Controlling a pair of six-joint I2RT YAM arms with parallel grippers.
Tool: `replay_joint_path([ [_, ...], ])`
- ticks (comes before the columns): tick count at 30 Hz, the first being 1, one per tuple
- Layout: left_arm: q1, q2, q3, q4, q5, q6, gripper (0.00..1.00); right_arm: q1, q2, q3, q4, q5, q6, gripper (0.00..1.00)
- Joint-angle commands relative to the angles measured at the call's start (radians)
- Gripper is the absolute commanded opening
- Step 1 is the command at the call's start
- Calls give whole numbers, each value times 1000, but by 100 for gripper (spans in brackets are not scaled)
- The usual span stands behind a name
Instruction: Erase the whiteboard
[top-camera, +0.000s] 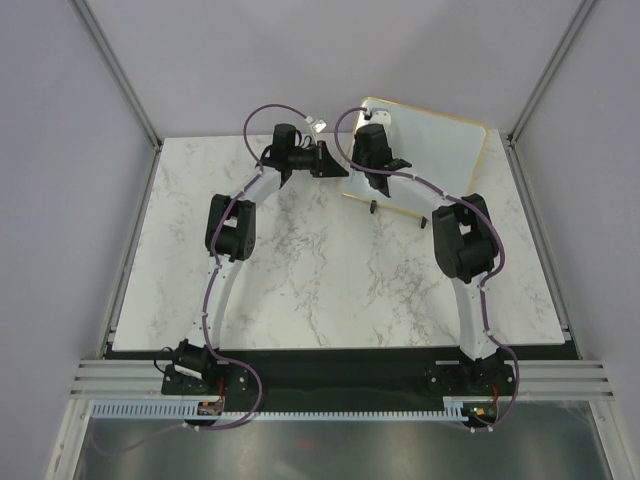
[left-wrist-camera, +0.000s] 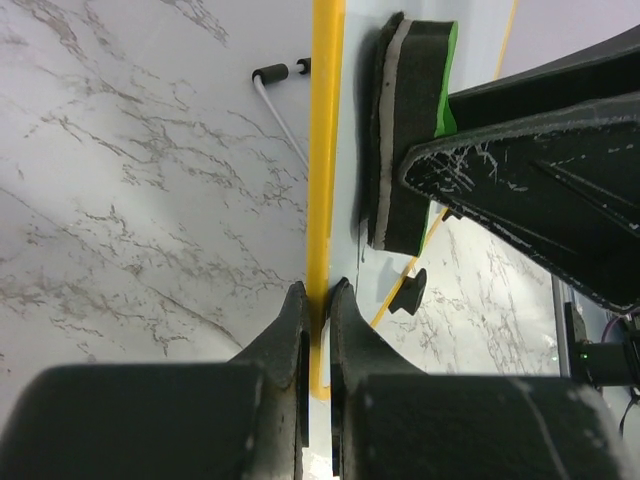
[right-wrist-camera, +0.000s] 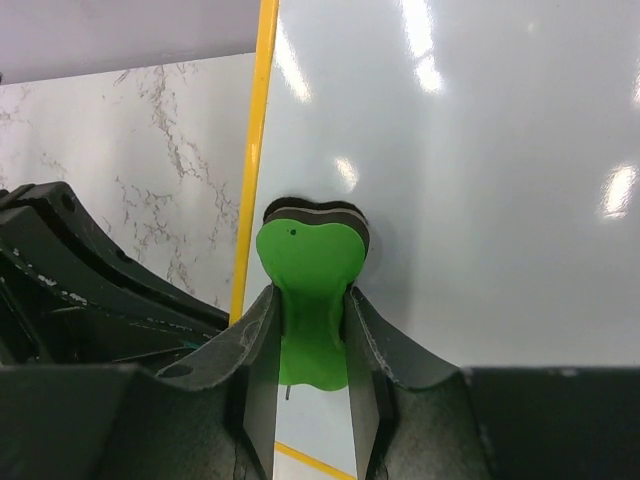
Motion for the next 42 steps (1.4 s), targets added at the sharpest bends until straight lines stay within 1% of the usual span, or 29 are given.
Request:
replay_joint_path([
  [1,-1,-60,9,-2,-48,54,2,8,20,-59,-44,-44,5,0],
  [7,-2,-63,9,-2,-48,58,2,45,-55,-241,-76,7,-1,0],
  [11,-1,-66,7,-5,-47,58,2,54,-34,-223,-194,70,-60,0],
  [14,1,-71,6,-11,-44,64,2,54,-23,-196,-215,113,-85,0],
  [20,-1,-71,7,-15,-44,63,2,46,11,-46,-257,139,-139,0],
  [21,-1,-71,7,-13,-42,63,2,39,24,18,-268,142,-145,0],
  [24,-1,-71,7,-13,-42,63,2,23,80,126,-300,113,-151,0],
  [27,1,-71,3,-12,-39,63,2,14,123,189,-312,104,-142,0],
  [30,-1,-69,3,-13,-38,63,2,12,138,212,-315,104,-136,0],
  [34,1,-69,4,-13,-38,67,2,14,121,176,-317,102,-134,0],
  [42,1,-75,7,-15,-44,73,2,46,20,-106,-317,71,-96,0],
])
